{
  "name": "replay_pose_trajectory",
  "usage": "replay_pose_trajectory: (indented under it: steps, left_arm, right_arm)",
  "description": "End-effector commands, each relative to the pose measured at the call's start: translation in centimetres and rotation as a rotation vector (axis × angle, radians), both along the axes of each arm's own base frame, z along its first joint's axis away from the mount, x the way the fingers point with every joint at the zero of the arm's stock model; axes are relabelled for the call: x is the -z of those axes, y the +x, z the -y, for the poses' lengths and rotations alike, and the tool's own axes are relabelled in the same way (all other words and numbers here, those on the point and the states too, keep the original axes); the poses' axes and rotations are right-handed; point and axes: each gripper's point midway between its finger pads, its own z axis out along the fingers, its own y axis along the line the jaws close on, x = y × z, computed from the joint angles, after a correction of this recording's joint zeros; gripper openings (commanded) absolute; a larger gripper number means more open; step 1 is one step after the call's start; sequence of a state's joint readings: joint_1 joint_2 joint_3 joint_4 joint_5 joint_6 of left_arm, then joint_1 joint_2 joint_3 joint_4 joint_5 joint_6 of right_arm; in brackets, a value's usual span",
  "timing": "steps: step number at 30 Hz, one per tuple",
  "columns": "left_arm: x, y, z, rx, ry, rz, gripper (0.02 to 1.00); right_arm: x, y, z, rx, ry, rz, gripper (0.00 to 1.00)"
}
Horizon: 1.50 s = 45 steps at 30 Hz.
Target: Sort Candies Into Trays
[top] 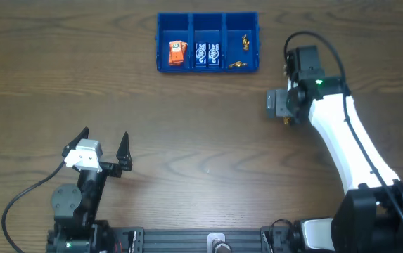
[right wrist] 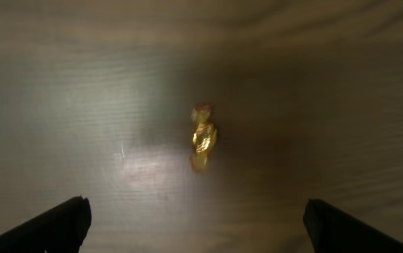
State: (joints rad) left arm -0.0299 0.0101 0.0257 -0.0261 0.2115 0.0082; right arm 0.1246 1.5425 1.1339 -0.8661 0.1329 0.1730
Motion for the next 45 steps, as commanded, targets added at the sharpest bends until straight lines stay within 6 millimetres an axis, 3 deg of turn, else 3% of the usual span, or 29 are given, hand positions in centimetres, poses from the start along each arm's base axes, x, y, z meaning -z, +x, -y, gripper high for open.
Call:
replay_pose_trajectory:
  steps: [1,10,21,45]
  left_arm:
    - [1.6,-0.1,0.4,0.022,0.013,-0.041,0.998]
    - [1.6,-0.1,0.4,0.022,0.014,-0.041,0.998]
    - [1.6,-0.1,0.4,0.022,0.013,-0.041,0.998]
    - [1.6,-0.1,0.4,0.022,0.013,-0.041,0.998]
  right_arm:
    - [2.9,-0.4,-1.2,-0.102,0.079,-0.038,1.000]
    - [7.5,-0.3,1.1,-0.032,0.080,-0.140,0.978]
    - [9.0,0.3,2.6,0.011,0.075,-0.146,0.958]
    - [9.7,1.0,1.6,0.004,0.054,-0.133,0.794]
